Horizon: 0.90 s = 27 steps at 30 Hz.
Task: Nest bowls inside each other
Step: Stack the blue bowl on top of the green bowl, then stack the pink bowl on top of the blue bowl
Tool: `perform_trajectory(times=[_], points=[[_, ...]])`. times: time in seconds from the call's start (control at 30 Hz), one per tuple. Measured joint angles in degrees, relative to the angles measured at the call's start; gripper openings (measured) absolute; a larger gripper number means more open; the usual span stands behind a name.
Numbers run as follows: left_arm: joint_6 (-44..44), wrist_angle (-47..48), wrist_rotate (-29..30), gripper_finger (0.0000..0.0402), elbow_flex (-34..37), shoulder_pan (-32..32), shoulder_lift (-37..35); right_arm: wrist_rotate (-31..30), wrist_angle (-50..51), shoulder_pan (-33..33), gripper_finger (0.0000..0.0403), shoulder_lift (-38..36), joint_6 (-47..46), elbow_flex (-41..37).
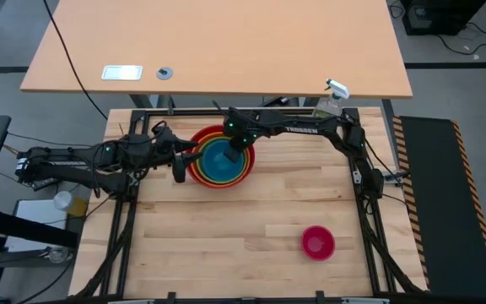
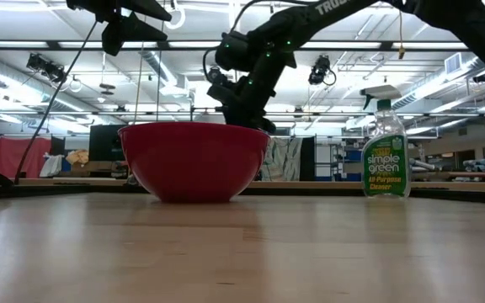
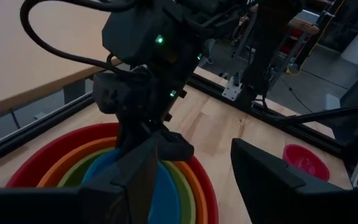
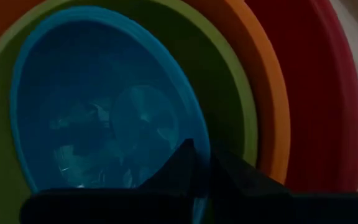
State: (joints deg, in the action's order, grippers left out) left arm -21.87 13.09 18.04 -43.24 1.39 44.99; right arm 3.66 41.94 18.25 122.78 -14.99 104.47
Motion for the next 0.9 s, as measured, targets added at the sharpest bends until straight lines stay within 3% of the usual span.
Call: perform_trajectory(times=[0.23, 0.63, 0.9], points=[[0.00, 0.08, -0.06, 0.0208, 0.00, 0.00, 0.00, 0.51, 0.13, 0.08, 0.0060, 0.00, 4.07, -0.01], [-0.57, 1.37, -0.92, 0.0208, 0.00, 0.00, 0.00, 0.90, 1.58, 0.10, 0.0145, 0.00, 6.03, -0.09], [-1.09, 1.85, -1.90, 0.0208, 0.00, 0.00, 0.00, -1.91, 10.86, 0.16, 0.0156, -0.11, 7.46, 5.48]])
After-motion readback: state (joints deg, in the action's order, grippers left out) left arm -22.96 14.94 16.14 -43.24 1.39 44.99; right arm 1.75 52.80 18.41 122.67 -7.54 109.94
